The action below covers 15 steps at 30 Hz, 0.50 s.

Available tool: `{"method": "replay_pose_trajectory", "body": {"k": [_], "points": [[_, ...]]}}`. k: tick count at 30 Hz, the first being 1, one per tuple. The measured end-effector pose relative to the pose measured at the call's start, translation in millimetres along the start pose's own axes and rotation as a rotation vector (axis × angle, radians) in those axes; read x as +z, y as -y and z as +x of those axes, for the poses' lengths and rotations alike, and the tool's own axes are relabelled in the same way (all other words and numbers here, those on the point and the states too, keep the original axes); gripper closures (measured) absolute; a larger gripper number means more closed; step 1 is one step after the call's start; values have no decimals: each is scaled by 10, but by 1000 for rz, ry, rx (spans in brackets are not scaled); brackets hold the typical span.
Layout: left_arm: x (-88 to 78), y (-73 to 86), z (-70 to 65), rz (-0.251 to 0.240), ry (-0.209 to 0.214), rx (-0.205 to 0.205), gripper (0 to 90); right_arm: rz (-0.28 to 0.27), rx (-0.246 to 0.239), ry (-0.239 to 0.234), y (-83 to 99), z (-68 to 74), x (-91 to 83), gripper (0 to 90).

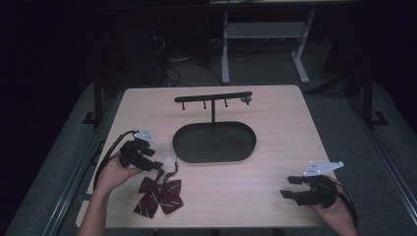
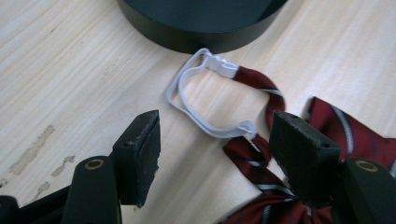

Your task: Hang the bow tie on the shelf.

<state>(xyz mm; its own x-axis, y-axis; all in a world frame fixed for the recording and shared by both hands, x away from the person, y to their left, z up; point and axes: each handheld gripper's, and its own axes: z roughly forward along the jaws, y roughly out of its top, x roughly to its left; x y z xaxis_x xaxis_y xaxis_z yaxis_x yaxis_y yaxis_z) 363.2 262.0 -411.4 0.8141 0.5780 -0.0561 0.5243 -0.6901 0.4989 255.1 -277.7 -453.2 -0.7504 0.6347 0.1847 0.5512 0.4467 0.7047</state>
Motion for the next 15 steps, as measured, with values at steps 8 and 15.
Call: {"method": "replay_pose_trajectory", "body": {"k": [8, 15], "points": [[60, -79, 51, 22, 11, -5, 396, -1, 1, 0, 1, 3, -7, 368], [124, -113, 111, 30, -3, -31, 438, -5, -1, 0, 1, 9, -12, 368]]}}
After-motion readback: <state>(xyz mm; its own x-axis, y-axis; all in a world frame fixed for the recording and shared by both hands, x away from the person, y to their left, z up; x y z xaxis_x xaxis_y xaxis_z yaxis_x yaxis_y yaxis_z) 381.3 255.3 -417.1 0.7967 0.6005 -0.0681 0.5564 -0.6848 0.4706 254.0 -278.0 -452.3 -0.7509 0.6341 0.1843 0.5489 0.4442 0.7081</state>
